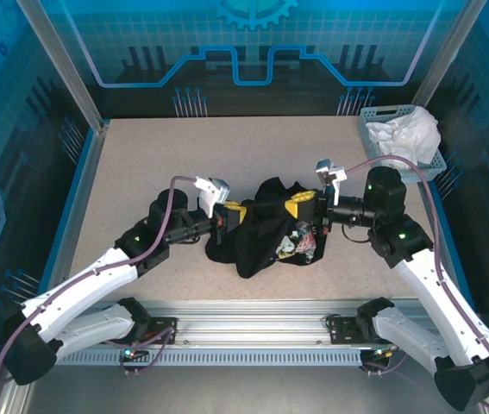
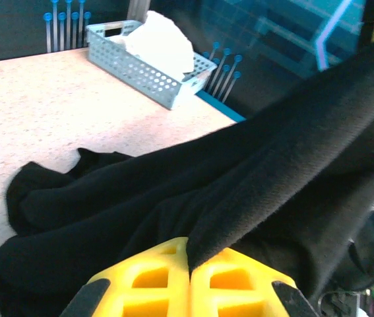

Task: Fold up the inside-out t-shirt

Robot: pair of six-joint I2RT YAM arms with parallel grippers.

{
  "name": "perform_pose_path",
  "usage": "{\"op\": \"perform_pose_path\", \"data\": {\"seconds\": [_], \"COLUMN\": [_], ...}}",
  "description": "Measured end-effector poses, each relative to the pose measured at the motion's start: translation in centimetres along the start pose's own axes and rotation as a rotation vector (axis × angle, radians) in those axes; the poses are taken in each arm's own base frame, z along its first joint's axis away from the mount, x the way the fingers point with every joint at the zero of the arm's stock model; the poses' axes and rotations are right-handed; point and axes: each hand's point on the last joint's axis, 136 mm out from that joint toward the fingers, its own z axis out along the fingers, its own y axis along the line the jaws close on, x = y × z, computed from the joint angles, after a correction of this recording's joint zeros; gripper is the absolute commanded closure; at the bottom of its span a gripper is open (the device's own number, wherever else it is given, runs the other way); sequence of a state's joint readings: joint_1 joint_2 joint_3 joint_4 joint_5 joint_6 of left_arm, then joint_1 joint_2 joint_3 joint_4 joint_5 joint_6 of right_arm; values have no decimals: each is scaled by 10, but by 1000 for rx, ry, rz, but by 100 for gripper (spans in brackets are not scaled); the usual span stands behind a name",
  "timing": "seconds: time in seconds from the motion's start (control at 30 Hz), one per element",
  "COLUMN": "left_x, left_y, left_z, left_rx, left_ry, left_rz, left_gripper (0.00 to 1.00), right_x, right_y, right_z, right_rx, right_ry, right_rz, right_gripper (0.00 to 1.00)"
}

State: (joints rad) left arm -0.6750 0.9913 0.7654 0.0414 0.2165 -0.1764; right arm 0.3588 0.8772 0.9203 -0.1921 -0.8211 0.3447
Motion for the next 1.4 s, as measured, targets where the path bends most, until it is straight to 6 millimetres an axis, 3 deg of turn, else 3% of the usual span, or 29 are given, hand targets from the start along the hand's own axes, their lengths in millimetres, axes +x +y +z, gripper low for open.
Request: {"op": "perform_pose_path", "data": {"seconds": [0.1, 0.2, 0.33, 0.47, 0.57, 0.7, 0.77, 1.0, 1.27, 1.4], "left_x": [0, 10, 20, 18, 10, -1, -4, -7, -4, -4], "left_y": [7, 17, 26, 19, 6, -11, -20, -47, -47, -46], "left_z": [3, 5, 4, 0, -6, -10, -10, 1, 28, 37], "left_rx": [-35, -85, -141, -143, -120, -80, -49, 95, 120, 116], "left_ry": [13, 51, 92, 80, 52, 17, 10, 38, 102, 113], "left_rz": [-1, -8, 0, 33, 61, 113, 134, 146, 131, 128], "left_gripper": [74, 56, 40, 32, 34, 58, 65, 65, 65, 70], "right_x": [2, 1, 4, 8, 13, 17, 18, 20, 20, 19], "right_y": [-3, -10, -15, -21, -27, -32, -34, -37, -37, -37], "right_z": [5, 12, 20, 26, 30, 33, 33, 34, 35, 35], "right_rx": [-27, -37, -42, -38, -26, -11, -6, 4, 9, 10], "right_ry": [-2, -1, 11, 29, 45, 58, 62, 68, 69, 69], "right_rz": [27, 50, 73, 92, 108, 122, 125, 131, 124, 124], "right_gripper": [100, 100, 100, 100, 100, 100, 100, 100, 100, 100]}}
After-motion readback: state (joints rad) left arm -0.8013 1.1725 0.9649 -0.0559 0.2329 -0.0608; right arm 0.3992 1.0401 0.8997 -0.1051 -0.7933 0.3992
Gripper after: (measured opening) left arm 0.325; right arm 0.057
